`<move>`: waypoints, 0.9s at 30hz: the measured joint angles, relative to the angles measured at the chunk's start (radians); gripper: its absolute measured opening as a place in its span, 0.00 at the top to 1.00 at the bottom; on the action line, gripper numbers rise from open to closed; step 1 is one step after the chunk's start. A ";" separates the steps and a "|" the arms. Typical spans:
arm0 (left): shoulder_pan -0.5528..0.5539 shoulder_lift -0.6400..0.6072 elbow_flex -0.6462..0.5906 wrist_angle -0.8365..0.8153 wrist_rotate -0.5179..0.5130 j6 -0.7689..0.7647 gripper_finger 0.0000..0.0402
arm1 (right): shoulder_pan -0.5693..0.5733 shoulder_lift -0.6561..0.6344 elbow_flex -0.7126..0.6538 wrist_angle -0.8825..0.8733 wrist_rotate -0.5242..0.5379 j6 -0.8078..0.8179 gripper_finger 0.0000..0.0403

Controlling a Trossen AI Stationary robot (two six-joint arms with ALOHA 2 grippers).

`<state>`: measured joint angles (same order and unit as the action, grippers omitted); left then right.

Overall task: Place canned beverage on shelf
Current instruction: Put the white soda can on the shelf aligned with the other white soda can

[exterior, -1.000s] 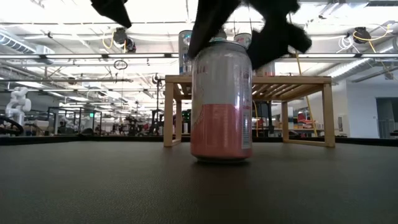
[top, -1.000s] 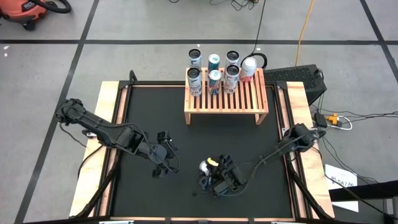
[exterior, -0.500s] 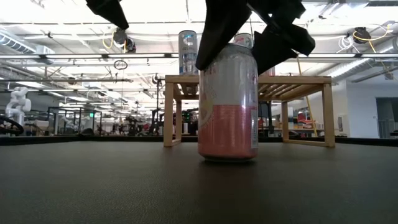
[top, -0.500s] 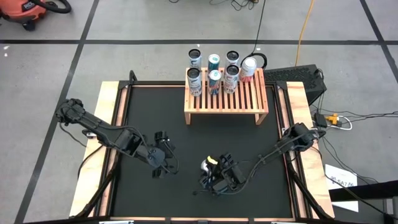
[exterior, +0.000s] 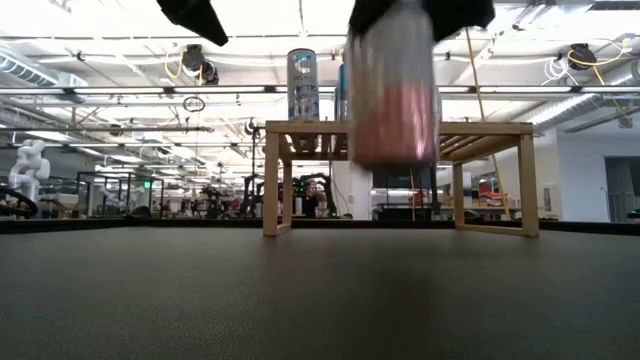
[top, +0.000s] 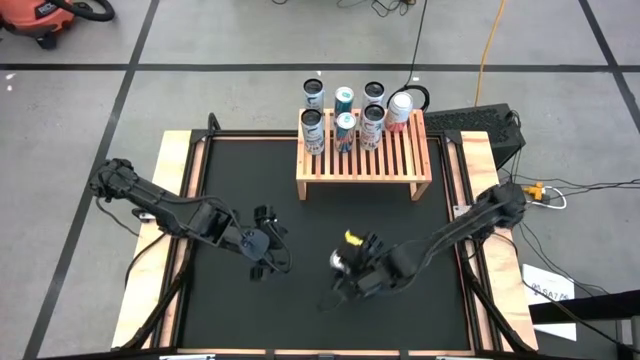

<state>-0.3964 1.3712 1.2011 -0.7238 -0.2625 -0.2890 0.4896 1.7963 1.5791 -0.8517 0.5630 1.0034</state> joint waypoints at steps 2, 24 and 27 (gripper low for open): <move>0.006 0.000 0.000 0.000 0.012 0.008 0.07 | -0.013 -0.067 0.000 -0.047 0.004 -0.039 0.31; 0.089 0.000 0.000 0.004 0.024 0.042 0.07 | -0.681 -0.620 0.002 -0.298 -0.111 -0.630 0.31; 0.115 0.000 0.000 0.004 0.025 0.057 0.07 | -0.808 -0.599 0.002 -0.261 -0.218 -0.729 0.31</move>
<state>-0.2809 1.3712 1.2011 -0.7197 -0.2377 -0.2317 -0.3184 1.1972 1.5814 -1.1129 0.3449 0.2744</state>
